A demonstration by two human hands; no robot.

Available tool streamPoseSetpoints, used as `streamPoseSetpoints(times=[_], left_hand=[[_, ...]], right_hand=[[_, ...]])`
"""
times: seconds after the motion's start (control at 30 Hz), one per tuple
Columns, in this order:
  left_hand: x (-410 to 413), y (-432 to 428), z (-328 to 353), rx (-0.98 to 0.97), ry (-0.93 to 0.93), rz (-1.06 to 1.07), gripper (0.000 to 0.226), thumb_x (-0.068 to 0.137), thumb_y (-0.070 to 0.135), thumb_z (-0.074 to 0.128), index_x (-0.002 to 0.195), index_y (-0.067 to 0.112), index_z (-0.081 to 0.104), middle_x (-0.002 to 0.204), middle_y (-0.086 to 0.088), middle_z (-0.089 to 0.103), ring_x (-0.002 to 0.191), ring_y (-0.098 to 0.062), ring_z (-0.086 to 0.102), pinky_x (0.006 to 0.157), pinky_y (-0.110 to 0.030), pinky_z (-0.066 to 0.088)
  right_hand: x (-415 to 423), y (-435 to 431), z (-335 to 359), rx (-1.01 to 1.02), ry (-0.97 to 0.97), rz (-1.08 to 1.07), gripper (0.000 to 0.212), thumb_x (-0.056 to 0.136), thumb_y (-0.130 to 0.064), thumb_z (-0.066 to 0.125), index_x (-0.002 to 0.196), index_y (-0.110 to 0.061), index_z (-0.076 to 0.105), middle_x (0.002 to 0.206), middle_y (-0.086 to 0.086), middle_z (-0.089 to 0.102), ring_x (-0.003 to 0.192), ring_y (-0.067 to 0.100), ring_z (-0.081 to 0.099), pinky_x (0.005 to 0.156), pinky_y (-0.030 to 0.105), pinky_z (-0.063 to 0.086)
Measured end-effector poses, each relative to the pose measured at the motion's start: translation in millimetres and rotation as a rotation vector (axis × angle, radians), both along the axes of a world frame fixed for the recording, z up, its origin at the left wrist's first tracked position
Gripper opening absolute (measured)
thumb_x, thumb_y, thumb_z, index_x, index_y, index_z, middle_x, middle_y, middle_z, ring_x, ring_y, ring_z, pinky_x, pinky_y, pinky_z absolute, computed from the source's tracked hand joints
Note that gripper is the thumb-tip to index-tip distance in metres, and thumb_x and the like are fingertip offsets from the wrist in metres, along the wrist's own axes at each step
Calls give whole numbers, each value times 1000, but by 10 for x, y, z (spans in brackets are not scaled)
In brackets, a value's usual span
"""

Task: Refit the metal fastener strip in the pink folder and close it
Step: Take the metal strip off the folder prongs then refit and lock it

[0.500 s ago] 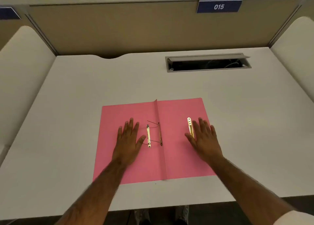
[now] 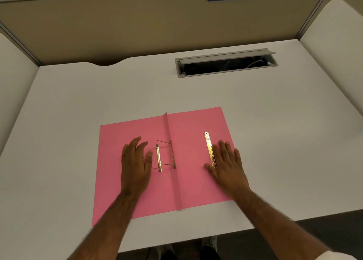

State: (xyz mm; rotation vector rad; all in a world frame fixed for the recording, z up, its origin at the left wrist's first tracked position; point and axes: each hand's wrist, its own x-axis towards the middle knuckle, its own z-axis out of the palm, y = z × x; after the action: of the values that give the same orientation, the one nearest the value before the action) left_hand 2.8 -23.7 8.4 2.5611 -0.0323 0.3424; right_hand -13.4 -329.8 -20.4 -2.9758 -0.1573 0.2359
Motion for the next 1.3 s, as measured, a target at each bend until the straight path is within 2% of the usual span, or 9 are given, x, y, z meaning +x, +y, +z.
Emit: streamPoseSetpoints(times=[0.13,0.2,0.3,0.43,0.53,0.67,0.87,1.07,1.3], left_hand=[[287,-404,168,40,-228,-94,30,101,23,47,124,8,61,136,-11,56,135,-28,46,122,-50,23],[434,-664,227,61,-240,-194,27,99,16,51,121,8,64,128,-11,63,125,-28,53,116,-48,32],[613,-1046,246,138,-75,-348,31,98,10,53,127,8,64,125,-11,67,119,-28,59,107,-44,43],[781,-1347,121,238,147,-474,43,99,9,50,142,10,51,138,-10,60,121,-26,56,103,-39,45],[888,-1449,34,314,186,-461,49,95,5,53,144,10,49,135,-12,57,115,-27,55,93,-38,50],[988,-1533,-19,321,175,-419,39,94,5,55,132,9,61,123,-11,60,105,-25,56,87,-37,51],[1000,-1624,-54,284,199,-385,30,96,10,56,124,12,67,119,-10,63,102,-24,59,87,-38,55],[991,-1724,-53,275,215,-372,32,94,13,61,126,11,64,120,-10,64,103,-23,60,87,-37,56],[968,-1724,-53,397,161,-391,34,91,17,69,124,13,64,116,-8,65,98,-22,61,81,-35,56]], right_hand=[[6,-11,-63,2,-5,-5,81,95,-70,6,158,-20,-3,167,7,-5,153,26,-9,124,51,2],[8,-16,-83,5,-11,-8,81,96,-70,8,158,-20,-4,167,6,-6,153,25,-9,124,50,2],[2,-16,-112,-3,-17,-7,80,97,-69,12,158,-20,-3,167,6,-5,154,25,-8,124,50,2],[4,-8,-135,-15,-20,-6,79,97,-68,14,158,-20,1,167,6,-3,154,24,-7,124,50,2],[19,-11,-165,-31,-22,-4,78,98,-68,13,158,-21,0,167,5,-5,153,23,-11,124,48,-2],[25,-24,-186,-23,-33,-8,77,98,-67,14,158,-21,-1,167,4,-6,153,22,-12,123,47,-6],[10,-30,-167,-12,-36,-8,76,98,-65,14,158,-19,4,167,6,-2,154,24,-7,124,50,1],[6,-23,-174,-25,-19,-5,80,98,-69,12,158,-18,0,167,7,-5,153,25,-10,123,53,-3],[-57,-38,-93,29,-36,-29,75,98,-67,17,157,-27,-6,167,6,-4,154,25,-6,122,55,0]])
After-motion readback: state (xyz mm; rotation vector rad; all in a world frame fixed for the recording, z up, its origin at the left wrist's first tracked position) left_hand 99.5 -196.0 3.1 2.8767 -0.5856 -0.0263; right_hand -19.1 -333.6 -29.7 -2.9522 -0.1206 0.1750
